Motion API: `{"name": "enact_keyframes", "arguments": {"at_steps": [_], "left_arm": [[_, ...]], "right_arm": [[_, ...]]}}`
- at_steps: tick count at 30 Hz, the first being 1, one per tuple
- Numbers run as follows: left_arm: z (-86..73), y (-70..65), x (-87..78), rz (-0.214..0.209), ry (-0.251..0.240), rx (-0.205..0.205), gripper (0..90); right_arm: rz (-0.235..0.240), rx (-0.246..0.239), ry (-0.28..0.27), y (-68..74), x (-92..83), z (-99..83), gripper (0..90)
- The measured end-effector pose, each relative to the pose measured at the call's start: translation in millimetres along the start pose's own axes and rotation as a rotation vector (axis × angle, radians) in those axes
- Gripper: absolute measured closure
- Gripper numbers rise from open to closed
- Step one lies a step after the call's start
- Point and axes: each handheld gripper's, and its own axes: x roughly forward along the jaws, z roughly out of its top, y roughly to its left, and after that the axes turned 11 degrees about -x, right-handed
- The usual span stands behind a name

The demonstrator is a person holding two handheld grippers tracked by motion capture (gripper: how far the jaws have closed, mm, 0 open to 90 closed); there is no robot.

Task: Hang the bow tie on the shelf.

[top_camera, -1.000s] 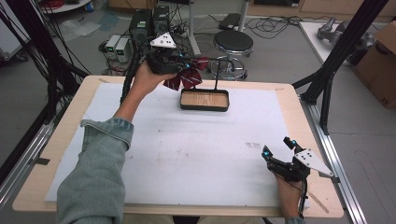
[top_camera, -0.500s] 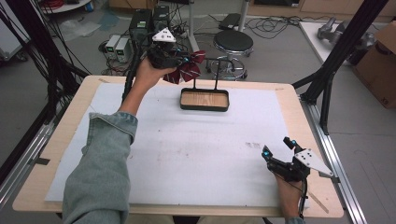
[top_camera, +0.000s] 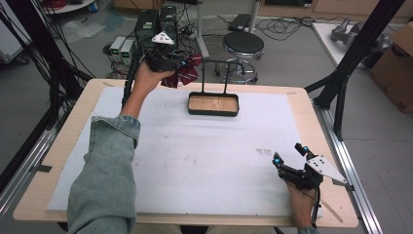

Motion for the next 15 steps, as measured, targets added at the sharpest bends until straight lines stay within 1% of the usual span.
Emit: {"name": "enact_keyframes", "arguments": {"at_steps": [3,8,10,15], "left_arm": [[-5.9,2.1,1.1,0.006,0.020,0.004,71.3],[-14.7,4.0,3.2,-0.001,0.020,-0.013,71.2],[-17.9,3.1,3.4,-0.003,0.021,-0.008,71.2],[-24.5,3.8,4.4,-0.009,0.026,-0.015,71.3]], "right_arm": [[-0.003,0.002,0.005,0.1,-0.6,0.1,11.3],[-0.003,-0.002,0.004,0.2,0.0,0.0,11.3],[-0.004,-0.005,0.002,-0.2,0.2,-0.1,11.3],[-0.003,-0.006,0.003,-0.1,0.3,-0.1,11.3]]}}
